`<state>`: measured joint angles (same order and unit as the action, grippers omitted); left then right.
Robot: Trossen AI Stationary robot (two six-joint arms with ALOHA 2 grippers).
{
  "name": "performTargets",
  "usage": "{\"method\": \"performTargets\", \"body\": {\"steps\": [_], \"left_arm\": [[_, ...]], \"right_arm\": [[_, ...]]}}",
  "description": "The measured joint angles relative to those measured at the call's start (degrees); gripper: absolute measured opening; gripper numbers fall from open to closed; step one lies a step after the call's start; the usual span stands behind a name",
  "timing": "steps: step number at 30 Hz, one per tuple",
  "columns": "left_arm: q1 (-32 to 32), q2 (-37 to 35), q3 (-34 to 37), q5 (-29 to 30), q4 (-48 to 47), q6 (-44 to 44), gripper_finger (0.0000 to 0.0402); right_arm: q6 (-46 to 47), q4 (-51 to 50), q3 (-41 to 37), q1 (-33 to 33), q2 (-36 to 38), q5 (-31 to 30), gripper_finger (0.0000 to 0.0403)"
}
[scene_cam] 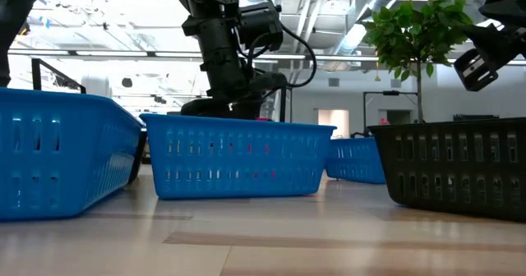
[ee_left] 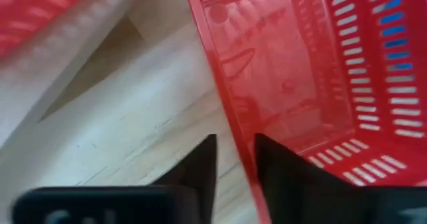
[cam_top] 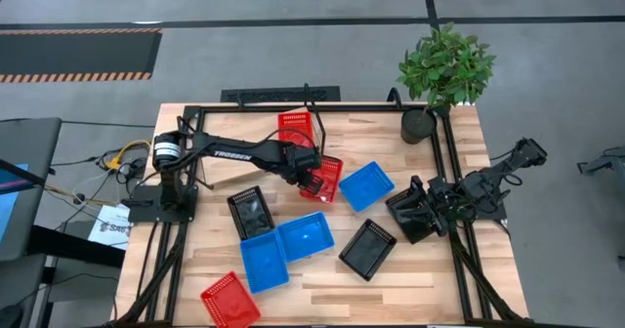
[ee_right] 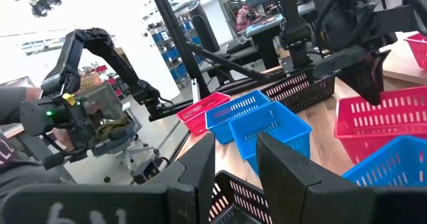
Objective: Stack baskets on shelf by color
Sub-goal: Stack the top red bin on top of the red bin on the shelf
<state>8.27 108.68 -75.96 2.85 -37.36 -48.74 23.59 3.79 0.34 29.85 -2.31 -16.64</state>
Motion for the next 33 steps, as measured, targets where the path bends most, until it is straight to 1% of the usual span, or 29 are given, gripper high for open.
{"method": "performTargets", "body": {"steps": [2, 4, 10, 15, 19, 25, 31, 33], "left_arm": [[-0.1, 0.1, 0.0, 0.0, 0.0, 0.0, 0.003], [-0.1, 0.1, 0.0, -0.1, 0.2, 0.1, 0.0009], [0.0, 0.1, 0.0, -2.3, 2.1, -0.4, 0.0003], [-0.2, 0.1, 0.0, -2.5, 3.0, -0.4, 0.0002], [-0.2, -1.3, 0.0, -3.6, 4.5, -0.1, 0.0001], [-0.2, -7.1, 0.0, -3.9, 4.2, -0.3, 0.0], [-1.2, -16.3, 0.0, -4.4, 5.0, -0.6, 0.0], [-1.6, -20.0, 0.0, -3.1, 5.2, -0.6, 0.0]], "right_arm": [[0.0, 0.0, 0.0, 0.0, 0.0, 0.0, 0.0134], [0.0, 0.0, 0.0, 0.0, 0.0, 0.0, 0.0134], [0.0, 0.0, 0.0, 0.0, 0.0, 0.0, 0.0133], [0.0, 0.0, 0.0, 0.0, 0.0, 0.0, 0.0134], [0.0, 0.0, 0.0, 0.0, 0.0, 0.0, 0.0133], [0.0, 0.0, 0.0, 0.0, 0.0, 0.0, 0.0134], [0.0, 0.0, 0.0, 0.0, 0.0, 0.0, 0.0133], [0.0, 0.0, 0.0, 0.0, 0.0, 0.0, 0.0133]]}}
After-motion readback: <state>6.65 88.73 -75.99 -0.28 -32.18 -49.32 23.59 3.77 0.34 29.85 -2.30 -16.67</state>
